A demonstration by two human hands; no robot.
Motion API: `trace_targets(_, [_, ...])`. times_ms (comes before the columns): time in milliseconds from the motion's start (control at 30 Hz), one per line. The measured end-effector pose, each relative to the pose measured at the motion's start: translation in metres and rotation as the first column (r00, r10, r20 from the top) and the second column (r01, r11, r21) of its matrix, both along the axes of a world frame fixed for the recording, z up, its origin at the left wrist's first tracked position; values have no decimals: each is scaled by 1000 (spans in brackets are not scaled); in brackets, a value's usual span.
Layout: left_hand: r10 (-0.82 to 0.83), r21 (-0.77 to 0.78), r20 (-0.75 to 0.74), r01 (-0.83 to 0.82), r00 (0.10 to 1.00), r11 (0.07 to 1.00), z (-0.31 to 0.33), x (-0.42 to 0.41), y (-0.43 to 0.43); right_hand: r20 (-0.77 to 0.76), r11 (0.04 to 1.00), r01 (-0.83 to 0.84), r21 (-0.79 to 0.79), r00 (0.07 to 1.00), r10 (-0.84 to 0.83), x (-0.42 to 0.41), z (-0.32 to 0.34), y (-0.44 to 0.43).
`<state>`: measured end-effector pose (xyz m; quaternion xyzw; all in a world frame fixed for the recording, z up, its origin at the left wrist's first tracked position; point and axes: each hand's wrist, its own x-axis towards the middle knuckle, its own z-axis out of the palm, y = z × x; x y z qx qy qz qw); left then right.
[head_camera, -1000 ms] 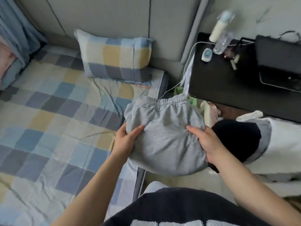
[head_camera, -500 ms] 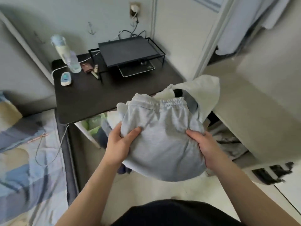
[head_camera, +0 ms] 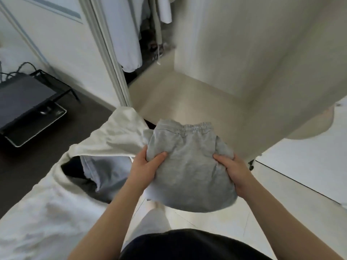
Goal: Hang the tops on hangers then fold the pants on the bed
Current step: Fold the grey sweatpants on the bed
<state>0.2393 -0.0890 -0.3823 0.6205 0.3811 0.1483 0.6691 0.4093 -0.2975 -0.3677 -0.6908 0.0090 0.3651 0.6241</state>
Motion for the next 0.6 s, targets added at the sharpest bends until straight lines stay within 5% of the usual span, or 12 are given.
trace_targets(600, [-423, 186, -185, 454, 887, 871, -57, 344, 152, 126, 820, 569, -66, 820, -559, 217, -57, 140])
